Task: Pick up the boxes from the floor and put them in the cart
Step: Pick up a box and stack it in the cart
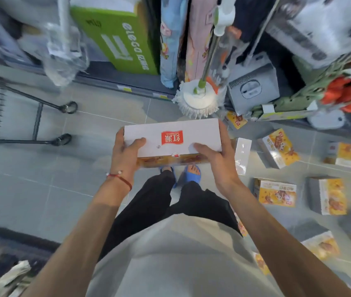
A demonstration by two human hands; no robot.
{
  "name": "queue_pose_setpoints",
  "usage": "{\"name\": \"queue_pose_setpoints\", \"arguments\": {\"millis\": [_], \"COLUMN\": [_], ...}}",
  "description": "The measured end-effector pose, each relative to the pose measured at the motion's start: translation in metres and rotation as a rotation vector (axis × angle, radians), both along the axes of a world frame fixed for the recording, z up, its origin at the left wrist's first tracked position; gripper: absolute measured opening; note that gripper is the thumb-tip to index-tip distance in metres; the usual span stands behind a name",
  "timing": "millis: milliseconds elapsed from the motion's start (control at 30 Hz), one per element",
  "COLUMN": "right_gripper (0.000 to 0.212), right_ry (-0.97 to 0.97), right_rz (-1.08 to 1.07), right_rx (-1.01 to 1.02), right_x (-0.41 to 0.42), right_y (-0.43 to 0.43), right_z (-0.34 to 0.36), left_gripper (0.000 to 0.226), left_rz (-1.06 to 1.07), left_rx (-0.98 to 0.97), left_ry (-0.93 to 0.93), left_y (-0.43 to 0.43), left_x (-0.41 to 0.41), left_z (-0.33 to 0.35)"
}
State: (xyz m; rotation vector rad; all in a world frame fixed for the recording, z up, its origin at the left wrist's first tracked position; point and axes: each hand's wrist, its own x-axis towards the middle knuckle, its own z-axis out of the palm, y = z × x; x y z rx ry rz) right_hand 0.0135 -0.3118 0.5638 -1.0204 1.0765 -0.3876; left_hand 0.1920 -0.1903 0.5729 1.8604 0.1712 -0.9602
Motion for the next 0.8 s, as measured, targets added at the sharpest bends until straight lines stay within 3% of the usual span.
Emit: {"name": "queue_pose_setpoints", "arguments": {"millis": [167, 400, 800], "right_gripper": [0.079, 0.086, 0.059], "right_ry": [-0.079, -0.044, -0.006], "right_rz": [0.152, 0.258, 0.494], "right_rx": [-0.028, -0.082, -0.137], "right_x": [0.011, 0.037, 0.135], "right_y": [-0.006, 0.005, 0.097], "right_z": [0.018, 0.038, 0.050], "left_gripper": [0.054, 0.051, 0.044], "left_rz": [0.105, 0.267, 0.443], "left_rx": [-0.032, -0.060, -0.040], "left_ry": [-0.060, -0.106, -0.204], "left_y": [0.018, 0.049, 0.172], "left_x": [-0.003, -0.004, 0.065], "left_z": [0.025, 0.043, 0.052]}}
